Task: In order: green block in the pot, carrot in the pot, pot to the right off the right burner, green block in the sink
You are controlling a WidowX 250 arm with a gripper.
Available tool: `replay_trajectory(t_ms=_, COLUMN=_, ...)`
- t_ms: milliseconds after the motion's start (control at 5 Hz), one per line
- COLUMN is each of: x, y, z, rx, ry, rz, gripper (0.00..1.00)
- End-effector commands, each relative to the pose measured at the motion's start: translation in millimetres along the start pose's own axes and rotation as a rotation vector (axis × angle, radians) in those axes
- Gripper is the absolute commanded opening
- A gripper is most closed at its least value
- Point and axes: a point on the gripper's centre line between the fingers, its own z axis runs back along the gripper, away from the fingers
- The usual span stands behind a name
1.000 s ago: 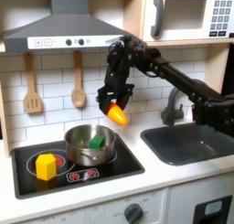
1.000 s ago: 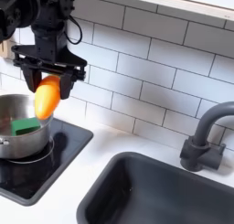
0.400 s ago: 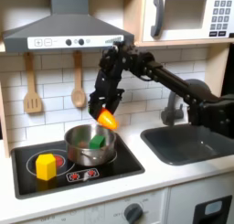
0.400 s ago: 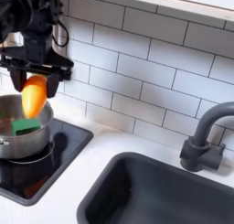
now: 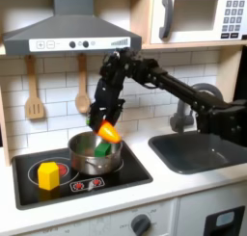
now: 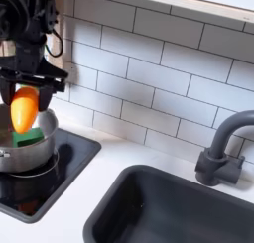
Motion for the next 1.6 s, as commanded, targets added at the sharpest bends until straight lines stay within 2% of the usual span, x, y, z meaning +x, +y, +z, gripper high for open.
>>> replay_trajectory(t_ms=0, x=-3, y=2.2, z=-1.8, rx=0.027, ry=0.027, rz=0.017, gripper=0.75)
replay_trajectory(t_ms=200, x=-6, y=0.6, z=-5.9, rx=0.043, ry=0.053, rz=0.011, gripper=1.0)
replay_trajectory(t_ms=400, x=-10, y=1.1, z=-6.6, rx=0.055, ry=0.06, rz=-0.007, gripper=1.0)
replay_trajectory(t_ms=600, x=-9, y=-1.7, z=-4.4, rx=0.047, ry=0.053, rz=-0.022, gripper=1.0)
replay_trajectory(t_ms=800, x=-14, y=-7.3, z=-8.9, rx=0.045, ry=0.07, rz=-0.052, gripper=1.0)
replay_trajectory(t_ms=1000, x=-15, y=-4.7, z=-14.7, rx=0.061, ry=0.086, rz=-0.039, gripper=0.0)
replay_trajectory(t_ms=1200, x=-17, y=-6.0, z=-18.6, rx=0.062, ry=0.101, rz=-0.044, gripper=0.0)
replay_trajectory(t_ms=1400, x=-25, y=-13.3, z=-26.6, rx=0.06, ry=0.13, rz=-0.08, gripper=0.0)
